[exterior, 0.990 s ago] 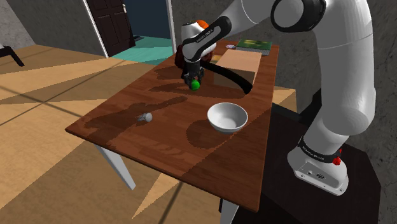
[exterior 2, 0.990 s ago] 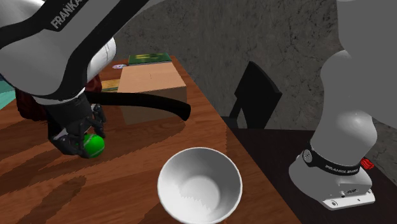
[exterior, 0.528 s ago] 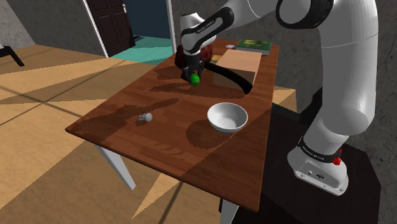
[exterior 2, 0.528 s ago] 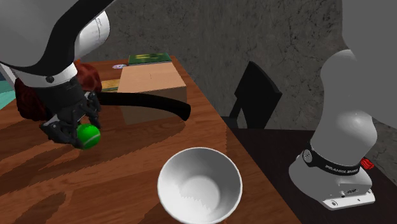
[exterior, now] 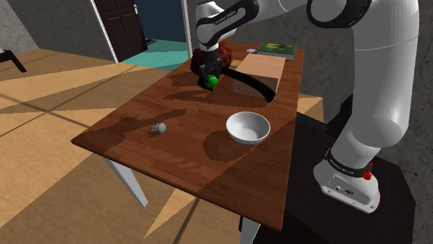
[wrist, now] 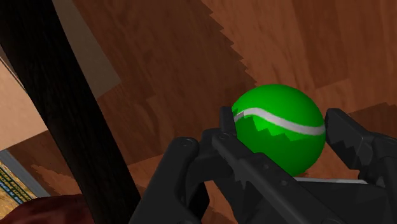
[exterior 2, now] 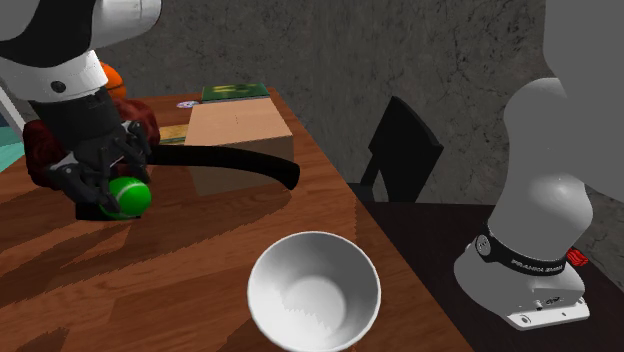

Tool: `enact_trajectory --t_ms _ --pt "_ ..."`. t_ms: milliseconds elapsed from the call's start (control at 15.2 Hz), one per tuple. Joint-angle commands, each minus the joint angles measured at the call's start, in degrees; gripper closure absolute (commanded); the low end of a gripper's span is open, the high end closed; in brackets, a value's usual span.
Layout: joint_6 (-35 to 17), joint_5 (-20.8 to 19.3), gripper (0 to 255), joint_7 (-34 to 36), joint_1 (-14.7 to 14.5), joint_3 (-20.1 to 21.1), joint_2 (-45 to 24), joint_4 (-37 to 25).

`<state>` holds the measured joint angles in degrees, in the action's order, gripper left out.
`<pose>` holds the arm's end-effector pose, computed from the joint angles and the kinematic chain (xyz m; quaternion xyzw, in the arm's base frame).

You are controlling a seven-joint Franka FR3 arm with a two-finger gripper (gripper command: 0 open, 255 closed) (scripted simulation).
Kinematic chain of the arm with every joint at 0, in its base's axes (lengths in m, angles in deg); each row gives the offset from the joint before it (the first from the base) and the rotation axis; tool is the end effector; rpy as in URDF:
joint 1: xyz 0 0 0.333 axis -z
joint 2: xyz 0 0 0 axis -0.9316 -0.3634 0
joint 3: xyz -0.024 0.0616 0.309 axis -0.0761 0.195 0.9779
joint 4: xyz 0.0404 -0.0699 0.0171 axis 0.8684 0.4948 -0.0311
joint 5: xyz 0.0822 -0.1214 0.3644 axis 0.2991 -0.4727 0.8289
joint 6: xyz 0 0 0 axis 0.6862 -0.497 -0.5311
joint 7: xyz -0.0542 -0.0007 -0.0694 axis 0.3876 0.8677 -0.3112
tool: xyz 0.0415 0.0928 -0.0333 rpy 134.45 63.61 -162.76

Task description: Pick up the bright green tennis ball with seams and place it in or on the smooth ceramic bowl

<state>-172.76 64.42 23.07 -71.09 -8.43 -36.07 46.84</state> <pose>0.6707 0.0254 0.3814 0.9988 -0.0371 -0.0010 0.0316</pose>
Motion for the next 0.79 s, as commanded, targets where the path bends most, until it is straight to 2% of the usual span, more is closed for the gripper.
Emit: enact_trajectory --t_ms 0,198,726 --pt "1.31 0.04 255 -0.10 0.01 0.00 0.42 -0.88" --pt "3.25 0.10 255 -0.22 0.00 0.02 1.08 -2.17" --pt "-3.40 -0.19 255 3.56 -1.98 1.25 18.59 22.22"
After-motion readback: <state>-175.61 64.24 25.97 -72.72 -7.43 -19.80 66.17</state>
